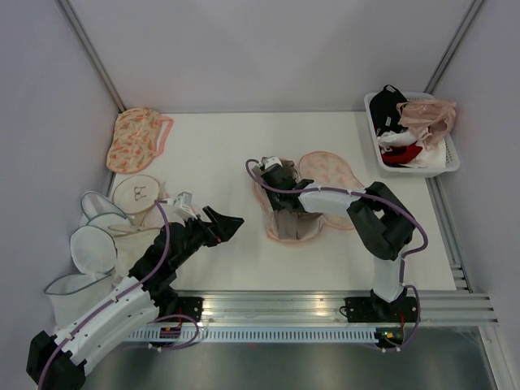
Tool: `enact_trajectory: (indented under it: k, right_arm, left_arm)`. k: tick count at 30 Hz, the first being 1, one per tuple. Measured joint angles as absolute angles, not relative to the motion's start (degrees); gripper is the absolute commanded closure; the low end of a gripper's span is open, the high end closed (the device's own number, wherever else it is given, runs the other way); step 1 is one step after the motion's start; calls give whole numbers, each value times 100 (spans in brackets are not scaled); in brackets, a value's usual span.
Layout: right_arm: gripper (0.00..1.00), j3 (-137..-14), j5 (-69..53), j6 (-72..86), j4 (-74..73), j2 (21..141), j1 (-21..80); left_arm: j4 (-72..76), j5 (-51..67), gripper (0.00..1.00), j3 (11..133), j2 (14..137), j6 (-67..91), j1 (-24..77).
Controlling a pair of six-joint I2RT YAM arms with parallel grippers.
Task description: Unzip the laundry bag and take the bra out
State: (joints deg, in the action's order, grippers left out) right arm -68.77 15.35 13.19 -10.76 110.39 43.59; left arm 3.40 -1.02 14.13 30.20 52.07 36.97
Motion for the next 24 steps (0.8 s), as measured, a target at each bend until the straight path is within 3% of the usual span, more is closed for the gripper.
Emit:
enact_trajectory:
  k: [2,7,16,24]
  right_arm:
    - [99,-6869,1535,1330,-1074,11013,4359]
    - [100,-6652,1531,1339,-1138,10613,4359]
    - [100,-6547,1627,1415,-1529,8932,4359]
    - [100,-6676,2602,1619,-1900,8097,4121]
  left_arm:
    - [325,-99,0,1411,3020,5212,3697]
    - [305,-99,0,1406,3022,5223,3697]
    - [239,-97,0,1406,2993,5227,3697]
    - [180,-40,0,1426,2993,5229,3697]
